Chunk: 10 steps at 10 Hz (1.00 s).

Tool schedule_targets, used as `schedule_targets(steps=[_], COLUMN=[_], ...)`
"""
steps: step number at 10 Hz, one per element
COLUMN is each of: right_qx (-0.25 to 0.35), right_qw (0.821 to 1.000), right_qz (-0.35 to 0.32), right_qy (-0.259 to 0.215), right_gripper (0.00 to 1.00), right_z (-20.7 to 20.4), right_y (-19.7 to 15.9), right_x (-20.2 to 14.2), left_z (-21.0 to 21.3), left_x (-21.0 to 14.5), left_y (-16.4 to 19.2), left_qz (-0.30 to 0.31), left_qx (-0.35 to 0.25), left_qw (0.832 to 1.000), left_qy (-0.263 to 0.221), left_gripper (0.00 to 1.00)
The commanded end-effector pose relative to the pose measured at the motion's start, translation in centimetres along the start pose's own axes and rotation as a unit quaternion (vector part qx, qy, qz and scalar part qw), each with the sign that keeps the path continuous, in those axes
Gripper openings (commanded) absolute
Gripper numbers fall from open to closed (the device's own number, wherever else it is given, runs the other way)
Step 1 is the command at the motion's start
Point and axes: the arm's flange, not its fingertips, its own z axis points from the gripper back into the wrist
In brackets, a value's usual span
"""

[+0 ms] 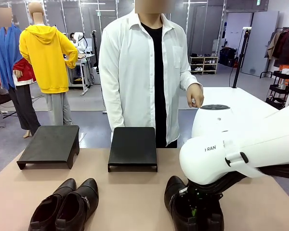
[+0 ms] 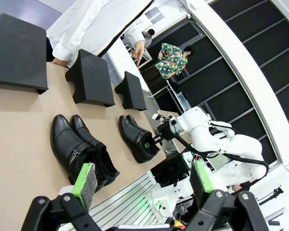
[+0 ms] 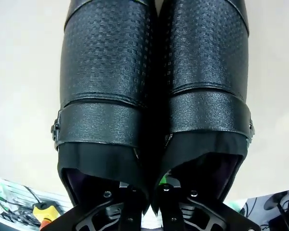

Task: Place the shoes on the stand as instructed by the person.
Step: Pick up one pair of Shoes and place it on the Shoes Stand indicated by the person.

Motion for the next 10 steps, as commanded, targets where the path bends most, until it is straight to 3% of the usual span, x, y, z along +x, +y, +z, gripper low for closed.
schedule_targets(steps=[1,5,10], right_qx=[0.011,0.026,0.03], right_qw=[0.999,0.998,0.997], right_qz=[-0.003,0.007,0.006], right_qy=[-0.045,-0.064,-0.067], right_gripper=[0.0,0.0,0.0], right_z=[3.7,8.2,8.4], right_y=[-1.1,-3.0,-3.1], right_x=[-0.2,2.5,2.5], left_z=[0.1,0.1,0.1], left_x=[0.0,0.0,0.0], left_y=[-0.1,-0.1,-0.1], left_qz=[-0.005,-0.005,-0.005], left_qx=[-0.004,-0.004,-0.004], left_qw=[1.0,1.0,1.0], left_qy=[0.004,0.004,0.004], left_gripper=[1.0,1.0,1.0])
